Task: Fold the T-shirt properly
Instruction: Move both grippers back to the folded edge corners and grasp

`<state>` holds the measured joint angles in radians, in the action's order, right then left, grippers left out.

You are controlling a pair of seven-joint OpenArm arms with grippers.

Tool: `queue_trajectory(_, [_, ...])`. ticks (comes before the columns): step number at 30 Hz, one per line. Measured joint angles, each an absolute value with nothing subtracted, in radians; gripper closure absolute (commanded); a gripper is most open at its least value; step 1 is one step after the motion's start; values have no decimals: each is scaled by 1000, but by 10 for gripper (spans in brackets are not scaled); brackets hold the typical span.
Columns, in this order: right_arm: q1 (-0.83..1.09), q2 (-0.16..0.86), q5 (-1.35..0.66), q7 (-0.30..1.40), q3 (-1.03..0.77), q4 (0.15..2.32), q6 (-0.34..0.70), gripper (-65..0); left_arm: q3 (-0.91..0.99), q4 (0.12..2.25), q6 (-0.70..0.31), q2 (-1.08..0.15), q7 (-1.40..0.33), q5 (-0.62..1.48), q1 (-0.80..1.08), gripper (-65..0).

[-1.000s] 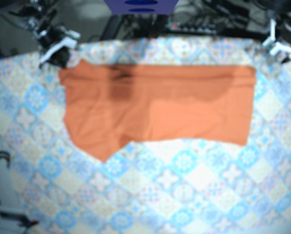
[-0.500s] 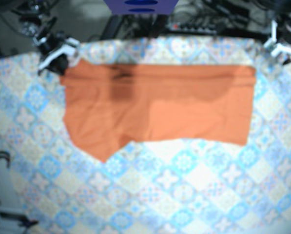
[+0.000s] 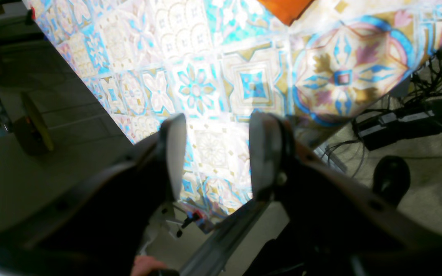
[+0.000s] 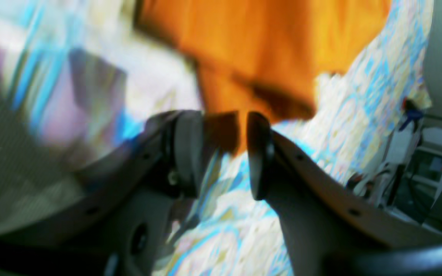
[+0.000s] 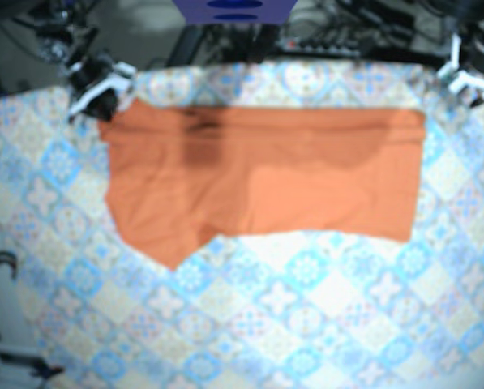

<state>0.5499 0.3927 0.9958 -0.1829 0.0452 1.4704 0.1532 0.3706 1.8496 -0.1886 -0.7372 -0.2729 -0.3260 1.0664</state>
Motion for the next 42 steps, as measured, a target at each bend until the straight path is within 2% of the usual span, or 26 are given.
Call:
queue_trajectory(11, [548,375,998,-180,55,1470,153,-190,369,1850,-188,-737,-273,-326,1066,-261])
queue_trajectory(16, [548,380,997,-177,54,1450,151,-139,368,1850,-188,-737,-273,-326,1066,-261])
queue_trajectory(25, [534,379,995,-191,54,1417,134,-129,368,1850,-188,-737,-273,-326,1066,-260])
queue_trajectory(32, [534,379,995,-189,54,1415,138,-19,368,1850,-189,-737,-273,-326,1066,-257])
queue_trajectory(37, [527,375,995,-139,84,1415,130,-3,365,1850,-188,-737,-273,-326,1066,-261])
queue_trajectory(42, [498,376,996,-112,123,1415,130,-3,248,1850,-199,-734,-318,-435,991,-261])
